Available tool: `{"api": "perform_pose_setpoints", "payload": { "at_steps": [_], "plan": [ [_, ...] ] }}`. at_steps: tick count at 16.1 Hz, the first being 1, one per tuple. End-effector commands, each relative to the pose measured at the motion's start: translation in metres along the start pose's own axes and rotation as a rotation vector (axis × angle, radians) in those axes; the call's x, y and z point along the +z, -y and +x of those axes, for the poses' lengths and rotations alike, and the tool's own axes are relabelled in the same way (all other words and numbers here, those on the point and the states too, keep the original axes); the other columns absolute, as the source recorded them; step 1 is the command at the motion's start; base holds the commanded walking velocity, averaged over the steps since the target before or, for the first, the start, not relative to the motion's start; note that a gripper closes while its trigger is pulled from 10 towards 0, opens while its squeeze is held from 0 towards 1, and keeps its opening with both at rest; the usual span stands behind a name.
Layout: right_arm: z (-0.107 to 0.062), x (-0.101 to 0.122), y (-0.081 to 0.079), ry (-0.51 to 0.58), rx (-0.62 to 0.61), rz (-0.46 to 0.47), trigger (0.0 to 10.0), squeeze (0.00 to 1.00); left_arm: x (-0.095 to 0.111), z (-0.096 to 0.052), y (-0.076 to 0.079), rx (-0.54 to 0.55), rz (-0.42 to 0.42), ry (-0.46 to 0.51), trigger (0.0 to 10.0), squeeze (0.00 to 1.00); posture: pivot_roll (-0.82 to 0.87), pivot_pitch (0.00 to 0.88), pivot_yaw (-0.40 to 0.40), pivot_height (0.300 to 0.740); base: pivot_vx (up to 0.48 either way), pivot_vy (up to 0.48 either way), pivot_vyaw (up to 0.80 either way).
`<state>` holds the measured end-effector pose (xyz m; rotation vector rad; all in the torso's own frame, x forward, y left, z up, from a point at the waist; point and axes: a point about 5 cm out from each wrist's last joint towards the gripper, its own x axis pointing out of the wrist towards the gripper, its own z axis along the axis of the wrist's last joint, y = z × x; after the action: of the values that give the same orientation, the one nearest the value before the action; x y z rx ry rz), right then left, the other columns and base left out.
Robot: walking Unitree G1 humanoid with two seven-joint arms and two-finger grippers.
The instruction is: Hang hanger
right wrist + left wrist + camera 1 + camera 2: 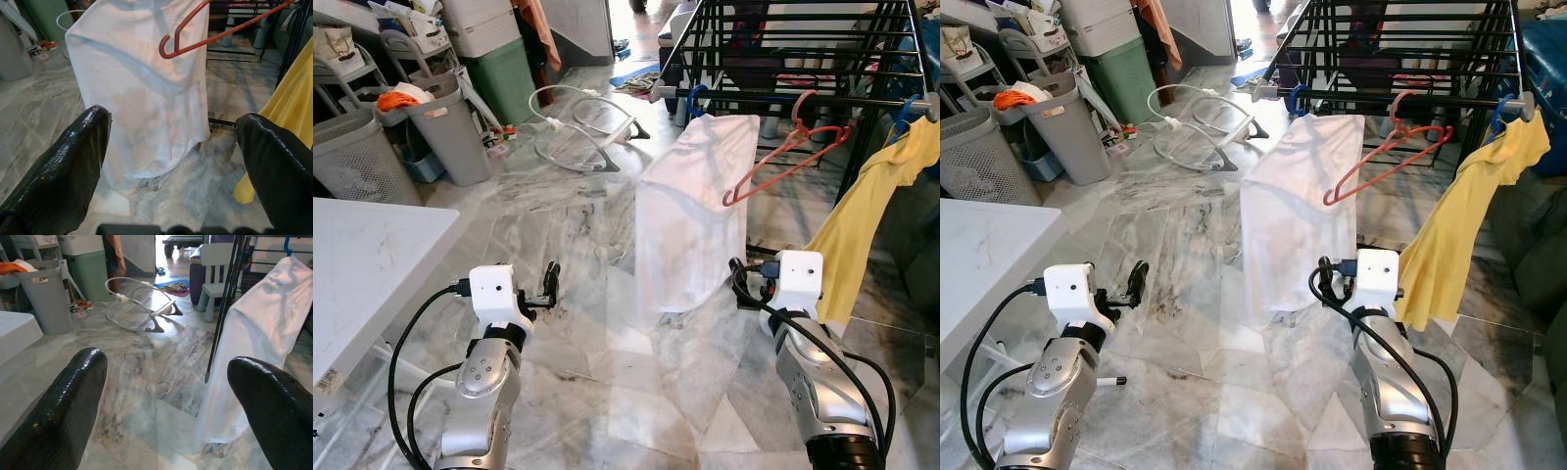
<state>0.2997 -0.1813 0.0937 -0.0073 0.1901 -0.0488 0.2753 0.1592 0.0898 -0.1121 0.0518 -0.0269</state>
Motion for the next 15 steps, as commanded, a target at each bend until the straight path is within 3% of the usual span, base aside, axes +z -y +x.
{"api": "perform_pose_setpoints", "payload": {
  "at_steps": [1,9,15],
  "plan": [
    [0.0,0.004,-0.006,0.01,0.015,-0.011,10.0,0.0,0.009,0.002,-0.005,0.008,0.009,0.035,10.0,0.0,-0.17,0.0,0.107,0.74,0.0,0.0,0.0],
    [-0.001,0.007,-0.003,0.017,-0.004,-0.024,10.0,0.0,0.007,0.004,0.005,-0.052,-0.012,0.035,10.0,0.0,-0.18,0.0,0.109,0.74,0.3,0.274,0.0],
    [-0.002,0.005,-0.001,0.013,-0.027,-0.016,10.0,0.0,0.005,0.004,0.011,-0.076,-0.006,0.026,10.0,0.0,-0.19,0.0,0.119,0.74,0.363,0.313,-0.72]
  ]
}}
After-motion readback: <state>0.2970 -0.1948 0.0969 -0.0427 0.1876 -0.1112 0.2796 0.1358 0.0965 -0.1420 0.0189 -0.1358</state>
